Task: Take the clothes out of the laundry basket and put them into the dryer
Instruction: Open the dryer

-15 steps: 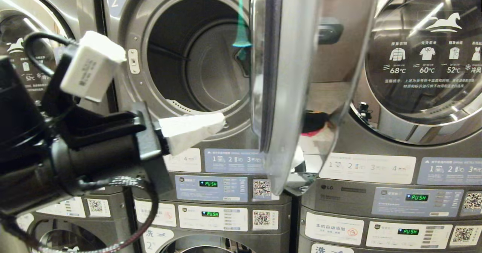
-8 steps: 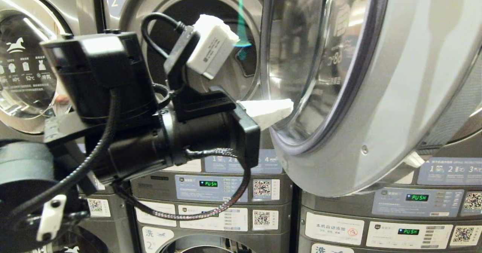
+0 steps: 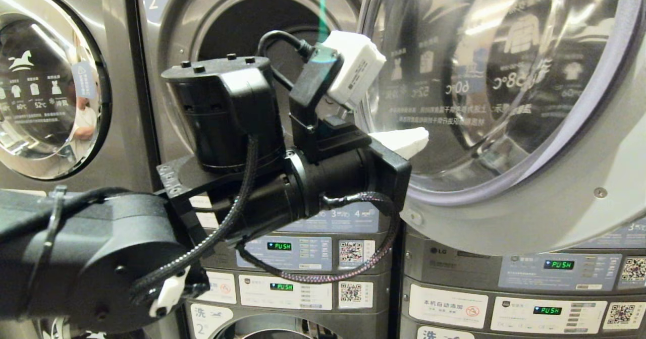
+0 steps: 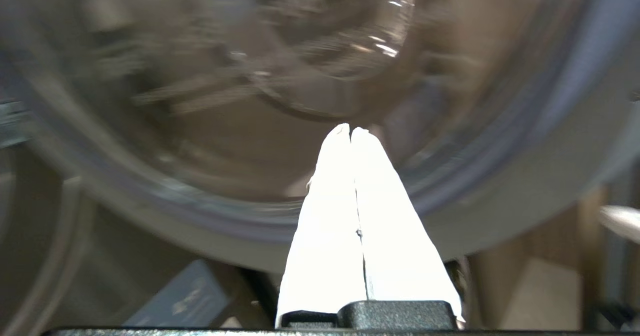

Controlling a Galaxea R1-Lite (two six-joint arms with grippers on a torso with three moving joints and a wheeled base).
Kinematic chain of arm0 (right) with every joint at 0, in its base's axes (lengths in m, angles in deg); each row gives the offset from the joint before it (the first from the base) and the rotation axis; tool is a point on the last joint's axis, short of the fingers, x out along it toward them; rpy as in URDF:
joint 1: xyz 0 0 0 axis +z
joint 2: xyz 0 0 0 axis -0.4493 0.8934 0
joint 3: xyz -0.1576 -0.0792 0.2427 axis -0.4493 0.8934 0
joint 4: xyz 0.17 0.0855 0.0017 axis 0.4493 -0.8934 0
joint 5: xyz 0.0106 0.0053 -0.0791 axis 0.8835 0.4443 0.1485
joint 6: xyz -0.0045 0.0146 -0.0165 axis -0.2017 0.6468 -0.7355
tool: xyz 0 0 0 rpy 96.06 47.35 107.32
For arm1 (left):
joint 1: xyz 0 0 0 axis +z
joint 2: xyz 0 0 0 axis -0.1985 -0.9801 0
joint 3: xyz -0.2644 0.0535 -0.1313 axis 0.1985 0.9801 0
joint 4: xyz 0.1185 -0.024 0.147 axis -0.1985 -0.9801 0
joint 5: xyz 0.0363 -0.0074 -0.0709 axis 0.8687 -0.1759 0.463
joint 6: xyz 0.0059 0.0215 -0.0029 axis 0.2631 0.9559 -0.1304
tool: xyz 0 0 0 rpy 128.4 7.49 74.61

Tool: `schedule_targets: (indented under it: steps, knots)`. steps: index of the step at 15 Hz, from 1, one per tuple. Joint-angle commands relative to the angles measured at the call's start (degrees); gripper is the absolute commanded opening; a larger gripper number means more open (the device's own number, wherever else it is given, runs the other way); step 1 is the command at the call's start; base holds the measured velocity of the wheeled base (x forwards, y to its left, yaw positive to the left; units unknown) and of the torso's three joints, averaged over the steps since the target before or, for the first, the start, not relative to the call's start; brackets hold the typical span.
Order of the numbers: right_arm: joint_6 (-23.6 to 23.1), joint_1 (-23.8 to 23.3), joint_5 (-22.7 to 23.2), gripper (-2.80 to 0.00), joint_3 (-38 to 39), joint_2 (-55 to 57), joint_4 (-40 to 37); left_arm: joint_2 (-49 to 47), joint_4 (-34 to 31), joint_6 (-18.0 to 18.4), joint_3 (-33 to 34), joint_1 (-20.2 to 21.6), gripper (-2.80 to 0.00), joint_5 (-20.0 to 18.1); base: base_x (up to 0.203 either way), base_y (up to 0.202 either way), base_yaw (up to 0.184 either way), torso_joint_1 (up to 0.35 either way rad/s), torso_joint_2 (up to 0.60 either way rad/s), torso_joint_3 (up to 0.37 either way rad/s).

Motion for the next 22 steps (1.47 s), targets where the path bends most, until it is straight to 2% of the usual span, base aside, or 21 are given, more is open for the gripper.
schedule_targets:
  steps: [1,3,4,6,8,10,12,14,15,16,19,20,21,22]
  knots:
    - [-0.2,0.0,0.0,-2.80,0.0,0.0,0.0,2.1,0.7,-0.6,0.7,1.6,-2.80,4.5,0.000,0.000,0.000,0.000,0.00,0.000]
    - [-0.2,0.0,0.0,-2.80,0.0,0.0,0.0,7.0,1.0,-4.0,3.3,6.6,-2.80,11.1,0.000,0.000,0.000,0.000,0.00,0.000]
    - [-0.1,0.0,0.0,-2.80,0.0,0.0,0.0,9.3,1.0,-5.1,5.5,10.4,-2.80,12.5,0.000,0.000,0.000,0.000,0.00,0.000]
    - [-0.2,0.0,0.0,-2.80,0.0,0.0,0.0,15.4,0.7,-5.9,13.2,20.9,-2.80,13.5,0.000,0.000,0.000,0.000,0.00,0.000]
    - [-0.2,0.0,0.0,-2.80,0.0,0.0,0.0,22.2,0.2,-6.3,24.5,28.1,-2.80,13.6,0.000,0.000,0.000,0.000,0.00,0.000]
    - [-0.3,0.0,0.0,-2.80,0.0,0.0,0.0,28.8,0.0,-6.4,37.2,31.3,-2.80,13.2,0.000,0.000,0.000,0.000,0.00,0.000]
    - [-0.3,0.0,0.0,-2.80,0.0,0.0,0.0,34.5,-0.3,-6.2,51.0,32.6,-2.80,13.1,0.000,0.000,0.000,0.000,0.00,0.000]
    - [-0.3,0.0,0.0,-2.80,0.0,0.0,0.0,39.7,-2.9,-4.7,62.0,33.5,-2.80,13.2,0.000,0.000,0.000,0.000,0.00,0.000]
    - [-0.2,0.0,-0.1,-2.80,0.0,0.0,0.0,42.5,-7.4,-3.9,64.1,33.7,-2.80,13.3,0.000,0.000,0.000,0.000,0.00,0.000]
    - [-0.3,0.0,-0.1,-2.80,0.0,0.0,0.0,46.5,-14.6,-2.8,64.3,33.8,-2.80,13.3,0.000,0.000,0.000,0.000,0.00,0.000]
    - [-0.2,0.0,-0.1,-2.80,0.0,0.0,0.0,57.1,-43.5,-0.8,61.7,34.3,-2.80,11.9,0.000,0.000,0.000,0.000,0.00,0.000]
    - [-0.2,0.0,-0.1,-2.80,0.0,0.0,0.0,58.9,-50.5,-0.3,59.8,34.7,-2.80,11.0,0.000,0.000,0.000,0.000,0.00,0.000]
    - [-0.2,0.0,0.0,-2.80,0.0,0.0,0.0,59.5,-53.3,0.1,58.8,36.4,-2.80,10.4,0.000,0.000,0.000,0.000,0.00,0.000]
    - [-0.2,0.0,0.0,-2.80,0.0,0.0,0.0,59.8,-53.4,0.2,58.6,38.8,-2.80,10.2,0.000,0.000,0.000,0.000,0.00,0.000]
